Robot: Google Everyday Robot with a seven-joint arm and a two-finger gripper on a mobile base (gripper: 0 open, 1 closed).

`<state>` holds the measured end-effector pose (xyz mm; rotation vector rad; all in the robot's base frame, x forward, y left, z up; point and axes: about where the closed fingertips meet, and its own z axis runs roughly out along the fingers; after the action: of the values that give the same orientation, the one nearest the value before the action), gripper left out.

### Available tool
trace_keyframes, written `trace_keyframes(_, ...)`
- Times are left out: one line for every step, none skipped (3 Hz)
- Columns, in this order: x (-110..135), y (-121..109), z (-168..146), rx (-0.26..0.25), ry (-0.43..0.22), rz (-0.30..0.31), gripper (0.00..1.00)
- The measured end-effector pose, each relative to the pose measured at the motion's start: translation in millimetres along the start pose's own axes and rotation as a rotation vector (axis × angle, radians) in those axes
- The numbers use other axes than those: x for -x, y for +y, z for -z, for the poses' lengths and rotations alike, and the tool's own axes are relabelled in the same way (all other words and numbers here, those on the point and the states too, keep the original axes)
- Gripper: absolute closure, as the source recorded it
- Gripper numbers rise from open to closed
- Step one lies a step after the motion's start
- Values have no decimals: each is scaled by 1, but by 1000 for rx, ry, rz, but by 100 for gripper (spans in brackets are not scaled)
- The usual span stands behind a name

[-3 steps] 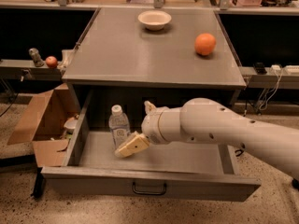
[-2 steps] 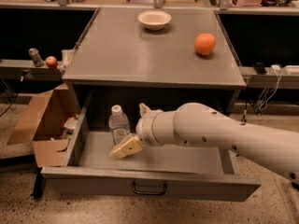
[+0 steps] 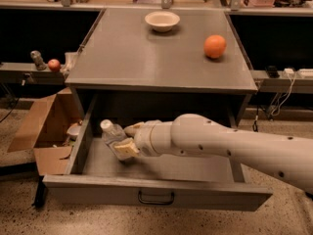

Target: Pick blue plastic bottle from top drawer and place on counter

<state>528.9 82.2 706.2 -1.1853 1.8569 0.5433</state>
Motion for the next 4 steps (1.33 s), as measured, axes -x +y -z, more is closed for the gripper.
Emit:
trace_keyframes(1, 2, -14, 17, -19, -8, 71)
trace_keyframes(14, 6, -30, 53, -64, 0, 94)
trace_keyframes(21, 7, -34, 67, -98, 0, 100)
trace_keyframes(23, 6, -33, 65, -118, -8, 100)
